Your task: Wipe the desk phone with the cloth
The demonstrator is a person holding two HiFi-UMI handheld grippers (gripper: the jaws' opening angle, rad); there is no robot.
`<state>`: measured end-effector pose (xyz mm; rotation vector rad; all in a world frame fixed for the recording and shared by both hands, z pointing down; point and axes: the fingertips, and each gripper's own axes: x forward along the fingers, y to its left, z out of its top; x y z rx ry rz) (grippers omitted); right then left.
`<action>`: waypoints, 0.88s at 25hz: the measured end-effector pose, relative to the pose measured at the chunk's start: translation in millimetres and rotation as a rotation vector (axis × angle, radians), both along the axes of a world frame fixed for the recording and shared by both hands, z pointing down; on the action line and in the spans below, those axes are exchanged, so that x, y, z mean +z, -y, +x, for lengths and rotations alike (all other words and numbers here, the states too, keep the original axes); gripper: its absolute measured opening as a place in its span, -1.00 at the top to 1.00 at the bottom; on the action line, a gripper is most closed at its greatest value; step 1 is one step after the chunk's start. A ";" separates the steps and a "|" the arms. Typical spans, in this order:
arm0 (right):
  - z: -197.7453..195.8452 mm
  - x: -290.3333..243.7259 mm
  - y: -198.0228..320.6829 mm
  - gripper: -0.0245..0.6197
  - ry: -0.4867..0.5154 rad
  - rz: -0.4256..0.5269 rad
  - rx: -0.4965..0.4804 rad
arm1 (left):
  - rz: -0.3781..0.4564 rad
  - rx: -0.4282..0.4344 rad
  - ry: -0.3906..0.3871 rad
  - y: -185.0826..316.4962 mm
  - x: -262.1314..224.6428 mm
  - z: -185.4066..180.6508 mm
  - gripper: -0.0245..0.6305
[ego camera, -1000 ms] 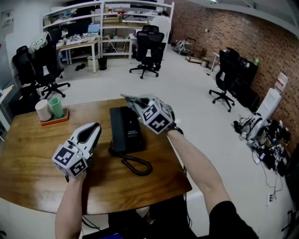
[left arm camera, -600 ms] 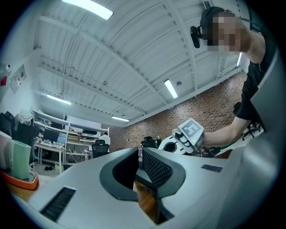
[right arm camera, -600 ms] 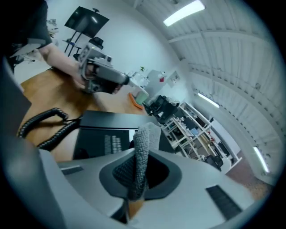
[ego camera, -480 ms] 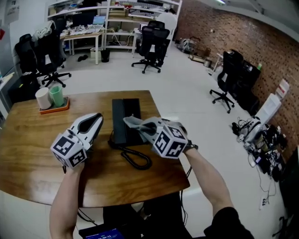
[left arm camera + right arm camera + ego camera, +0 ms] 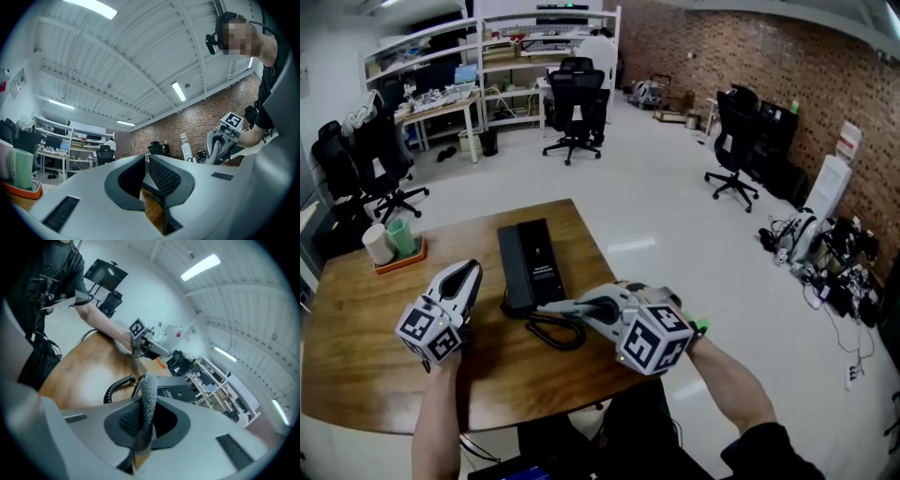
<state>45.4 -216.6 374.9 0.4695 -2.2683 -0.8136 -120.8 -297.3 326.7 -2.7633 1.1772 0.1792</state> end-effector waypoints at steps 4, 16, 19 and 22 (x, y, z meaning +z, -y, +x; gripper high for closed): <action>35.8 -66.9 -36.6 0.85 0.251 0.125 0.053 | 0.025 0.045 0.089 -16.5 -2.3 16.1 0.88; 141.9 -156.5 -141.6 0.85 0.765 0.175 0.146 | 0.168 0.266 -0.001 -167.3 -125.9 131.8 0.87; 149.3 -176.4 -165.8 0.85 0.829 0.198 0.102 | 0.129 0.290 -0.092 -197.8 -129.4 146.0 0.87; 153.2 -189.6 -180.6 0.85 0.855 0.229 0.074 | 0.085 0.298 -0.172 -222.6 -132.4 156.5 0.87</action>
